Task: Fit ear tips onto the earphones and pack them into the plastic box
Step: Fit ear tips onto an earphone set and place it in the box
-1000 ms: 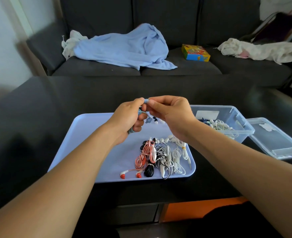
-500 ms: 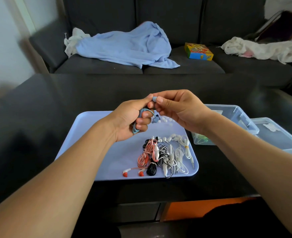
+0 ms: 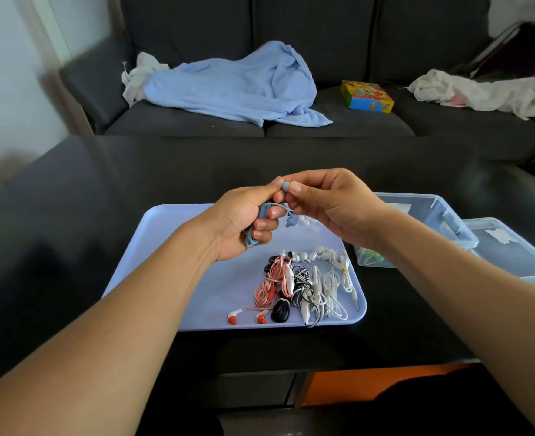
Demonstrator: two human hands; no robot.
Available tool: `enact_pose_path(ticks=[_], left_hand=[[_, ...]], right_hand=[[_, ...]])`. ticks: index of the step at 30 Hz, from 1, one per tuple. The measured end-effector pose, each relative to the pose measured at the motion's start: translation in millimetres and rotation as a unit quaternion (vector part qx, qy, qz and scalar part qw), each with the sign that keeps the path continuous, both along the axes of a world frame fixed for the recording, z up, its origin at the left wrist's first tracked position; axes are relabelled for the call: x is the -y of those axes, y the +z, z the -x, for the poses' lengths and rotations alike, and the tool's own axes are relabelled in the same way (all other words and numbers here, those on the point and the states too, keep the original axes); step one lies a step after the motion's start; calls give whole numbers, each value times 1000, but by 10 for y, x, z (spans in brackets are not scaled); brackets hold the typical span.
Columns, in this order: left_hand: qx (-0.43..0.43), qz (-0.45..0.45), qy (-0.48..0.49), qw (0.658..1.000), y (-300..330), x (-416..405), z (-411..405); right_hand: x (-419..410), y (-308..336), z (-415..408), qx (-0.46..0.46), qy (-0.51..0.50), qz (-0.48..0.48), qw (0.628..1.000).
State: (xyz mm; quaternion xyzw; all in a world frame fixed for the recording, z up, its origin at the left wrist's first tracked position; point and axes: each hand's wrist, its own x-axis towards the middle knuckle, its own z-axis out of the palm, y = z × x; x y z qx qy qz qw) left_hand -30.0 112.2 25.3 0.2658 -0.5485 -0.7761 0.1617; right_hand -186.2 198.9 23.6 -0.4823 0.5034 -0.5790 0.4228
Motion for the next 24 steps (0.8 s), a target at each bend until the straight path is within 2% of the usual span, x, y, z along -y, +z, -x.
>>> enact_pose_path(ticks=[3,8,11,19,21,24], left_hand=[[-3,3,11,1000,3,-8,17],[2,5,26,1000,-36,1,28],[-2,-3,33,999,-26,0,41],[-24,-42,32,998,-1,-44,102],[-27,-36,26,999,3,-49,107],[-23,-17,21,999,2,-38,103]], right_hand=[[11,-5,-10,-20,-20,7,1000],[18,-46,-49,-141,-64,22,988],[12,-25,-65,-162,-69,30,984],[20,-3,-46,-175,-97,43,979],[17,1,-36,-147,-95,44,984],[-6,15,-5,-56,-48,25,997]])
